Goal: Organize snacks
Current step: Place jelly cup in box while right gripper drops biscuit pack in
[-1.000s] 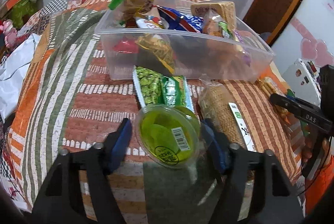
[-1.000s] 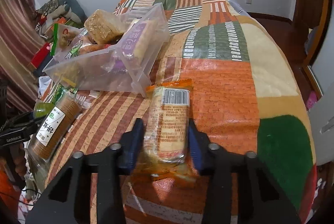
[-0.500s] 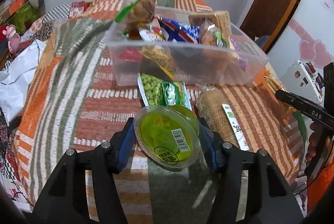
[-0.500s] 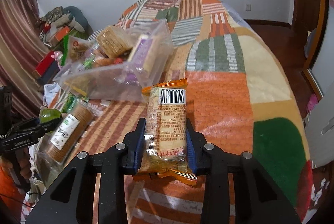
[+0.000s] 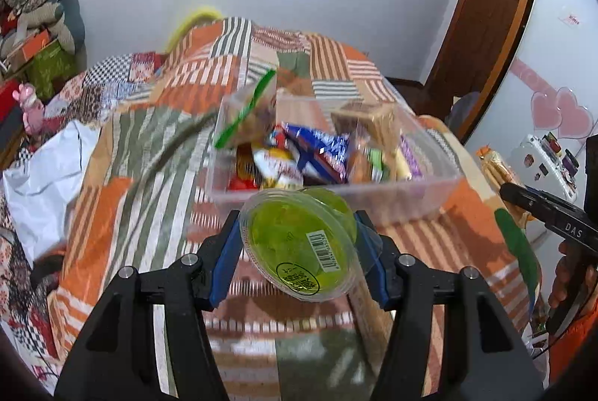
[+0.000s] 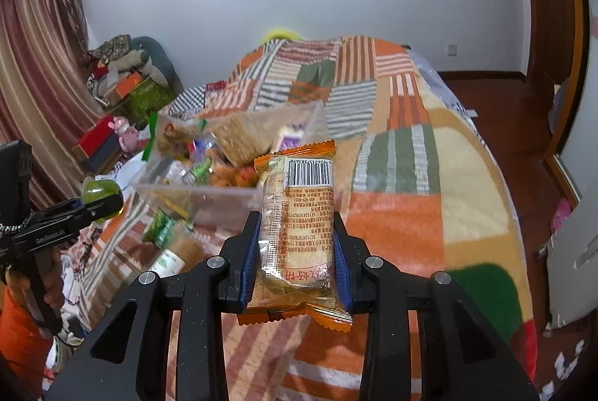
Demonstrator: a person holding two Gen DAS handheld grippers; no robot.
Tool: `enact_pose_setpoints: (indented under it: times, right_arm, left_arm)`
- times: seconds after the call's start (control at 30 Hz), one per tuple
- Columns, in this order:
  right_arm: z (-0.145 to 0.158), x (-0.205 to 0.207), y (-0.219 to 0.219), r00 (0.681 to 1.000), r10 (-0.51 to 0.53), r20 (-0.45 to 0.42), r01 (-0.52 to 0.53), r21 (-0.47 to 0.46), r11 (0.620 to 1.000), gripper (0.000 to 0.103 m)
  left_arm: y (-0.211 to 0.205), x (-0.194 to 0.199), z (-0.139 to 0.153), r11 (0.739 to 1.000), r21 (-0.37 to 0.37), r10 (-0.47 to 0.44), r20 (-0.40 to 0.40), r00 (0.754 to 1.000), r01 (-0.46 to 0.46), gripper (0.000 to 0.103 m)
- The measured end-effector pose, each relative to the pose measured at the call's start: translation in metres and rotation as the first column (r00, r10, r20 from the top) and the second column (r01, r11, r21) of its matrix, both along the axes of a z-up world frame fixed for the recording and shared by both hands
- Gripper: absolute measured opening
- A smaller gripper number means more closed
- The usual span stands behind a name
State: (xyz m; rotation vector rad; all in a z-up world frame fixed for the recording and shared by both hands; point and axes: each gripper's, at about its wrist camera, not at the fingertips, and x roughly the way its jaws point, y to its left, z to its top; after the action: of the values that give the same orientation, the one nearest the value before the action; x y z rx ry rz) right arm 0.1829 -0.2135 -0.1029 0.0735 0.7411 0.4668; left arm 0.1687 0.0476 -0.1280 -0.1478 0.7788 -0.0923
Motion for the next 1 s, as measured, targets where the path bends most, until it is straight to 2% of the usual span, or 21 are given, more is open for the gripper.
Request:
enact_pose_setpoints:
  times: [0.2,0.53,1.0]
  right_arm:
    - [0.009,0.012,0.012,0.999,0.011,0.033,-0.011,0.024,1.0,0.031]
    - [0.007,0.042,0.031,0.999,0.023,0.029,-0.025,0.06,0.998,0.031]
    - [-0.007,0.077,0.052,0.999,0.035,0.0,-0.035,0.008,0.999,0.031]
  left_arm:
    - [0.001,0.012,0.009,1.0,-0.005,0.004,0.029,1.0,-0.004,0.058]
    - [0.012,0.043,0.001,0.999,-0.015,0.033,0.019,0.999,-0.033,0.058]
    - [0.023,0.077,-0.018,0.999,-0.011,0.05,-0.019,0.999,-0.05,0.058]
